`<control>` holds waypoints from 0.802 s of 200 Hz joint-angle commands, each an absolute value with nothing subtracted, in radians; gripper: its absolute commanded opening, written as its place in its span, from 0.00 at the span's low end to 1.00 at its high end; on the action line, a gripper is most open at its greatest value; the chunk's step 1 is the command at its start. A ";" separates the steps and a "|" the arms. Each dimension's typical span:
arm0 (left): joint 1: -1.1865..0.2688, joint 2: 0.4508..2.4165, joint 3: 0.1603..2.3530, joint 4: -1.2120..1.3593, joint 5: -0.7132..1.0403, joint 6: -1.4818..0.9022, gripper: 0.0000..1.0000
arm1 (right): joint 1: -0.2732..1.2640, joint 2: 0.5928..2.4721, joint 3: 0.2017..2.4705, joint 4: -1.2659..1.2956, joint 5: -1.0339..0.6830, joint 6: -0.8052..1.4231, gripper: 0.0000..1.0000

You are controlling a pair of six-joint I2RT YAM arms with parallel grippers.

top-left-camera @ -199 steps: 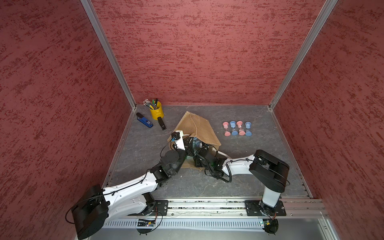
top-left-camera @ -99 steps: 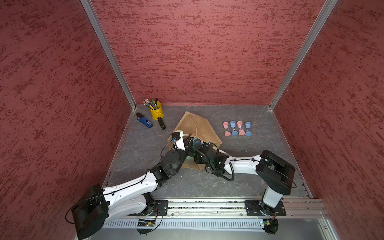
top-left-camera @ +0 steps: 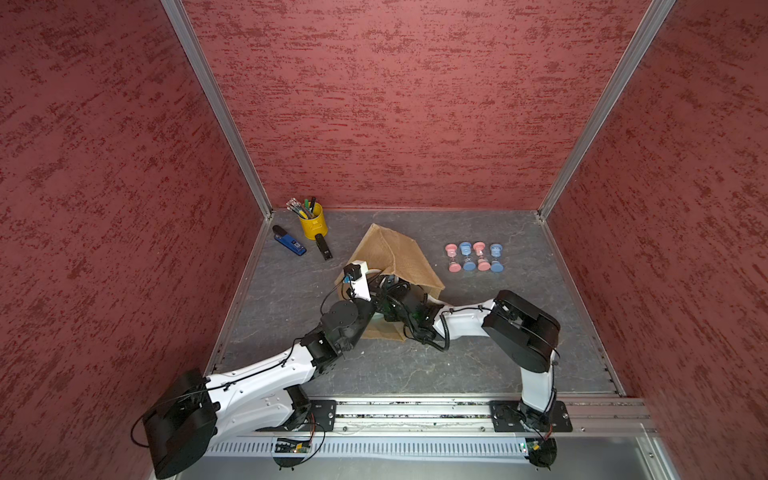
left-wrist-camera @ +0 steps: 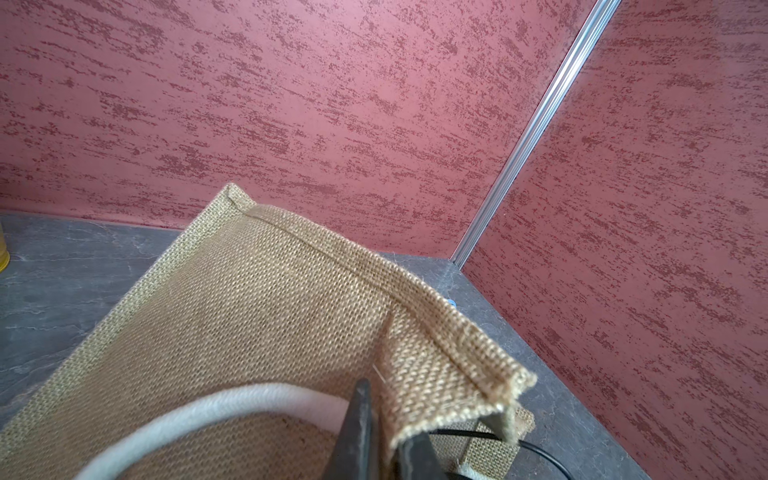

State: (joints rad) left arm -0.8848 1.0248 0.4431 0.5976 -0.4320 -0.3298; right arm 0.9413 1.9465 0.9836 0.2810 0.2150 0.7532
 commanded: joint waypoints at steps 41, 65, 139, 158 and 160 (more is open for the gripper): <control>-0.891 1.065 0.620 0.222 -0.683 -0.426 0.00 | 0.975 1.693 0.737 0.490 0.069 0.685 0.19; -0.893 1.097 0.692 0.116 -0.721 -0.454 0.00 | 0.986 1.552 0.662 0.512 0.029 0.683 0.18; -0.852 1.196 0.900 -0.162 -0.778 -0.496 0.00 | 0.916 0.941 0.545 0.266 0.096 0.652 0.18; -0.824 1.194 0.924 -0.206 -0.760 -0.491 0.00 | 0.743 0.796 0.540 0.175 -0.005 0.685 0.18; -0.821 1.192 0.927 -0.209 -0.758 -0.491 0.00 | 0.726 0.785 0.540 0.166 -0.015 0.687 0.18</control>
